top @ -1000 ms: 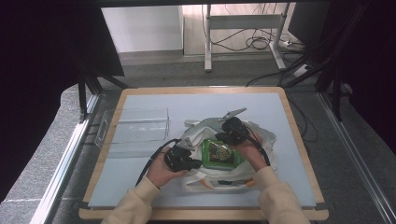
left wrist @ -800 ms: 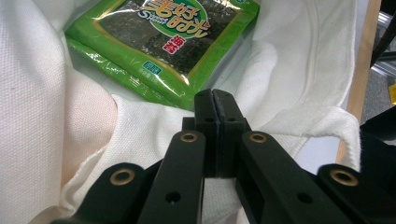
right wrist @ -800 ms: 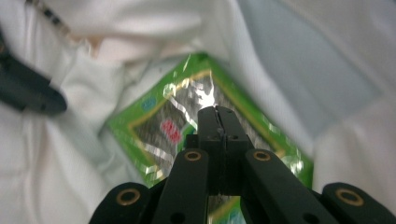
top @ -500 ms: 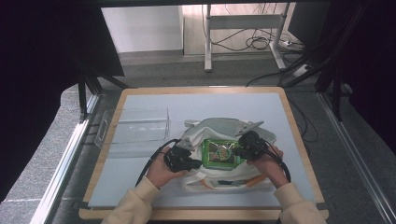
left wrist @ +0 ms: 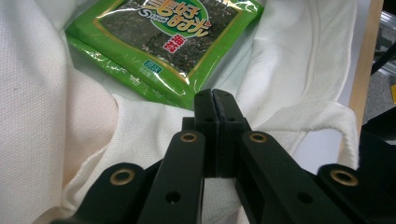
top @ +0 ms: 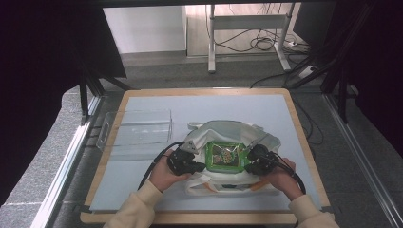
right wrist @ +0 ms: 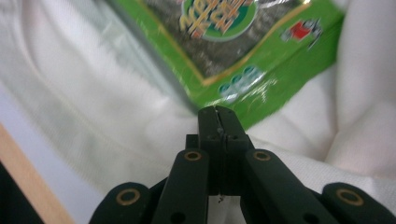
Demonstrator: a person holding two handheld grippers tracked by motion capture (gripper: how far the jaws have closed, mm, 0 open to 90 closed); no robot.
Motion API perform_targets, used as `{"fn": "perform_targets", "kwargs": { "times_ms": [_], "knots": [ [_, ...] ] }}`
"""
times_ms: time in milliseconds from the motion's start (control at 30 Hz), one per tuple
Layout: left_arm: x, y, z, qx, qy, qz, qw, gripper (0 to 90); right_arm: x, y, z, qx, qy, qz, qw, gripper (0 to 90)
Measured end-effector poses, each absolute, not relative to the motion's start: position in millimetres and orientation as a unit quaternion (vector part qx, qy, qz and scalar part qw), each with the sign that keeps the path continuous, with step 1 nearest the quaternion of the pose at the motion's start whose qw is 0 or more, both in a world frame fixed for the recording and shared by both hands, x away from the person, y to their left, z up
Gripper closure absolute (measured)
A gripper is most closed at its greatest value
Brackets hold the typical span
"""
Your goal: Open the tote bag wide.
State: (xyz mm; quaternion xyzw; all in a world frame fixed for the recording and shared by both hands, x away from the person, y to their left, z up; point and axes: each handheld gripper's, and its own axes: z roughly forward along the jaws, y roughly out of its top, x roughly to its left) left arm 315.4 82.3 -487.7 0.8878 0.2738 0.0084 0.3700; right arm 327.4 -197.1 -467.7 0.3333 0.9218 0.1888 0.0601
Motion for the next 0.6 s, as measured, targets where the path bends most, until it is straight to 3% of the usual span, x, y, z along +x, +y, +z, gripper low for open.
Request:
{"fn": "perform_targets", "kwargs": {
  "times_ms": [600],
  "knots": [
    [314,82,-488,0.888,0.277,0.008,0.368,89.8,304,-207,-480,0.345,0.918,0.185,0.063,89.4]
  ]
}}
